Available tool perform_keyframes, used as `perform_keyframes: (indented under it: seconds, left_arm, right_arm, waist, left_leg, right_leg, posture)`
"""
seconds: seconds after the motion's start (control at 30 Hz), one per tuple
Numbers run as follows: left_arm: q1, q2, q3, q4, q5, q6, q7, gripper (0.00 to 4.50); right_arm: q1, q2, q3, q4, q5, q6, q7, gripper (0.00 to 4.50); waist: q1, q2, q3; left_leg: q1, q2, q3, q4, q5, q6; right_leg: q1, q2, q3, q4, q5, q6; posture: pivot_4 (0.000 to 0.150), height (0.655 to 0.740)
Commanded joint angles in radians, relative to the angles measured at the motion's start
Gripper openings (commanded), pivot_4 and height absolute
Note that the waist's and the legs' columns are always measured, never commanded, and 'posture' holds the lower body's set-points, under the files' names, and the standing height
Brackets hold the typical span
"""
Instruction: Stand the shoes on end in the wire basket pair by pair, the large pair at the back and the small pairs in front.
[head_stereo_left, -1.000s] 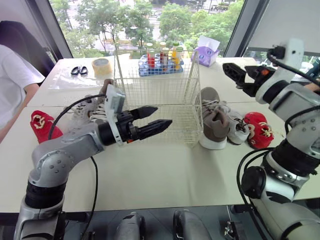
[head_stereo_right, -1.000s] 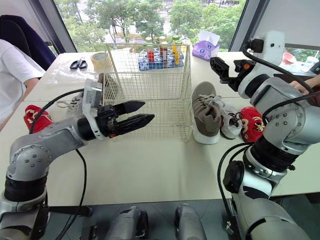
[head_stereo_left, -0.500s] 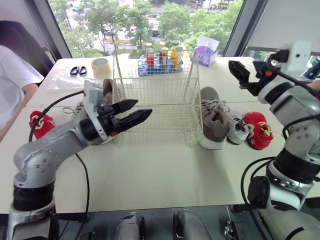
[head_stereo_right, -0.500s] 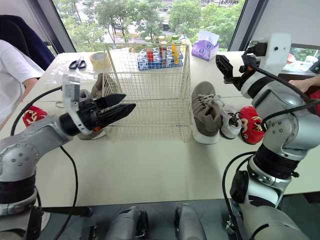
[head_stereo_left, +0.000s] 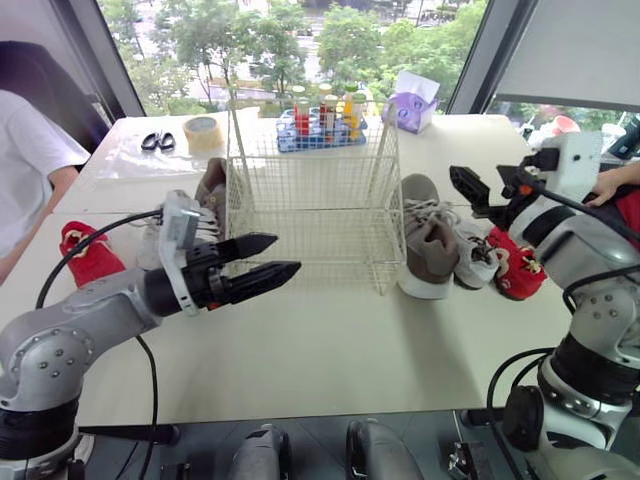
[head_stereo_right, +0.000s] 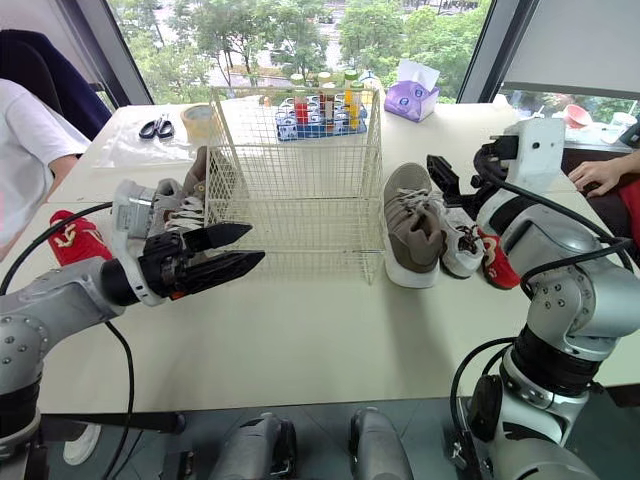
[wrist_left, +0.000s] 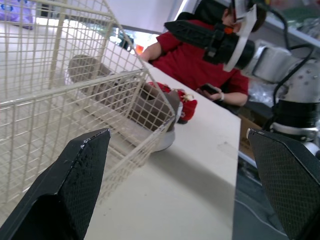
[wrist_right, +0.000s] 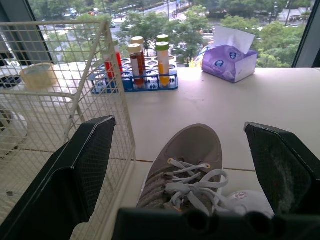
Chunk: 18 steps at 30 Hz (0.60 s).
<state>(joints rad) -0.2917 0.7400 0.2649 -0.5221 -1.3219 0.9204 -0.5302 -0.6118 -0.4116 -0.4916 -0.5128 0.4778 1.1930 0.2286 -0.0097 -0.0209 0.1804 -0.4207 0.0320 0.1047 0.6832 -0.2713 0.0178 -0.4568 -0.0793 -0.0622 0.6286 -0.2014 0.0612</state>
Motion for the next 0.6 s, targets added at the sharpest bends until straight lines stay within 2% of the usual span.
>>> perform_keyframes:
  seconds: [0.03,0.13,0.3,0.6]
  left_arm:
    - [-0.005,0.038,0.004,-0.056,-0.100,0.032,-0.020,4.50]
    - [0.049,0.072,-0.009,-0.103,-0.126,0.051,-0.047,4.50]
    - [0.100,0.091,-0.034,-0.151,-0.126,0.039,-0.055,4.50]
    - [0.078,0.089,-0.058,-0.141,-0.103,0.021,-0.035,4.50]
  right_arm:
    - [0.054,0.011,-0.030,-0.057,0.010,-0.008,-0.033,4.43]
    - [0.143,0.063,-0.027,-0.121,0.023,-0.006,-0.060,4.43]
    - [0.290,0.148,0.082,-0.208,0.007,-0.058,-0.096,4.43]
    - [0.332,0.150,0.178,-0.057,-0.069,-0.216,-0.106,4.43]
  waist:
    - [0.000,0.000,0.000]
    - [-0.002,0.000,0.000]
    - [-0.004,0.000,0.000]
    - [-0.002,0.000,0.000]
  left_leg:
    - [0.000,0.000,0.000,0.000,0.000,0.000]
    - [0.000,0.000,0.000,0.000,0.000,0.000]
    - [0.000,0.001,0.000,-0.001,0.000,0.000]
    - [0.000,0.000,0.000,0.000,0.000,0.000]
  right_leg:
    - [0.000,0.000,0.000,0.000,0.000,0.000]
    - [0.000,0.000,0.000,-0.001,0.000,0.000]
    - [-0.001,0.000,0.000,0.000,-0.001,-0.001]
    - [0.000,0.000,0.001,-0.002,-0.001,-0.001]
  posture:
    - [0.150,0.7400]
    - [0.150,0.7400]
    - [0.150,0.7400]
    - [0.150,0.7400]
